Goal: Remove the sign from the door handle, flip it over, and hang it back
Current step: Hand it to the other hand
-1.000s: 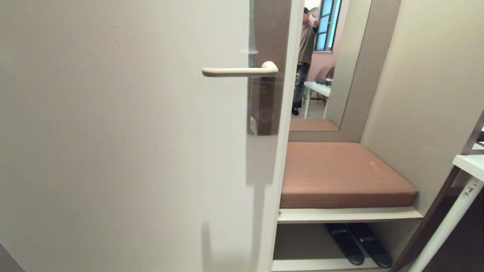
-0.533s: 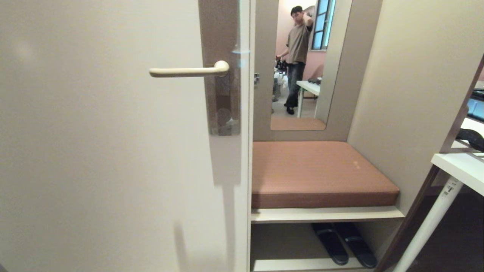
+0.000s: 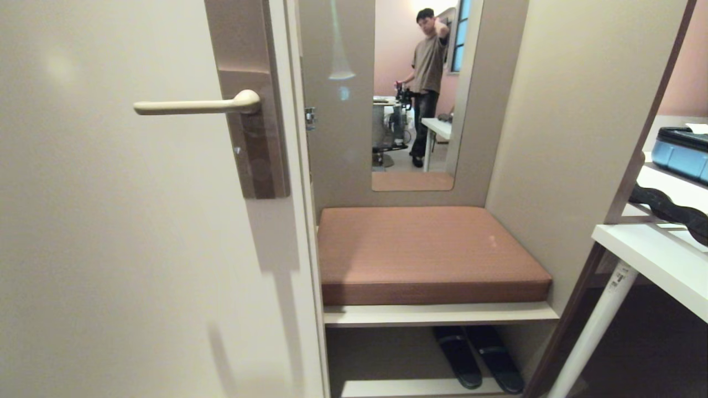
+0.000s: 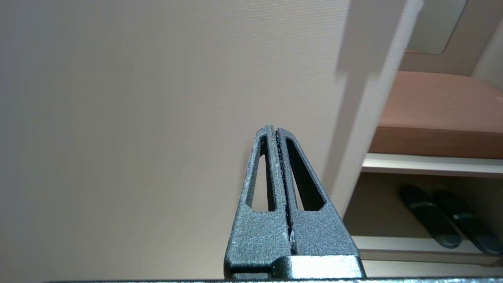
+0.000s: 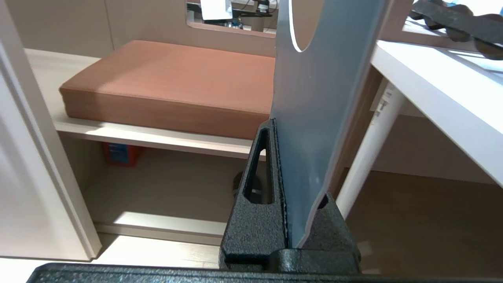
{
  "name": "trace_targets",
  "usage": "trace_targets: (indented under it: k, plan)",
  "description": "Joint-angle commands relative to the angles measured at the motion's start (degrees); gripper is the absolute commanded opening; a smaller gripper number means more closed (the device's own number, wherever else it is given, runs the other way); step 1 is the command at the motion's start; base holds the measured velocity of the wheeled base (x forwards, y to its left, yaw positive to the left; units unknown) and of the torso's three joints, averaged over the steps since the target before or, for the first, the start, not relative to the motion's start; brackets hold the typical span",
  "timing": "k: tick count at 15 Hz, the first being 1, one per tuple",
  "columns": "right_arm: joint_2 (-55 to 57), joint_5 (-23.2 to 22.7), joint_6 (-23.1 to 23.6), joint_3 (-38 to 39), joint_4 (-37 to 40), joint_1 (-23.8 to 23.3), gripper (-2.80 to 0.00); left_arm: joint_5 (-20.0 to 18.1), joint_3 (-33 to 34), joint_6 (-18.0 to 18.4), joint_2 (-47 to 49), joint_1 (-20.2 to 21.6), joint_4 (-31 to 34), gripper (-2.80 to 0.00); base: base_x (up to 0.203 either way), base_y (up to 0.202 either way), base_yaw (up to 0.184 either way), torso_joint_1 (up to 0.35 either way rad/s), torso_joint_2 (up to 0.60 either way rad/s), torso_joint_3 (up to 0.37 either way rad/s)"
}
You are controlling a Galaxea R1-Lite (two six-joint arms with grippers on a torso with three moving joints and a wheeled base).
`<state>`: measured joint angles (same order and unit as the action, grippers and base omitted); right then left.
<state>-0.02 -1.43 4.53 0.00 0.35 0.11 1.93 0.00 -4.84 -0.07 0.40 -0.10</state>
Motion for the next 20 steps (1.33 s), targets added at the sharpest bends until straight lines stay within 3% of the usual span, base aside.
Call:
trace_targets:
  k: [1, 20]
  plan:
    - [0.0, -0.1, 0.0, 0.0, 0.0, 0.0, -2.80, 0.1, 0.0, -0.1, 0.1, 0.0, 0.0, -2.80, 0.000, -0.089, -0.001, 0.005, 0.00, 0.007]
    - [0.0, -0.1, 0.0, 0.0, 0.0, 0.0, -2.80, 0.0, 0.0, 0.0, 0.1, 0.0, 0.0, -2.80, 0.000, 0.000, 0.000, 0.000, 0.00, 0.000]
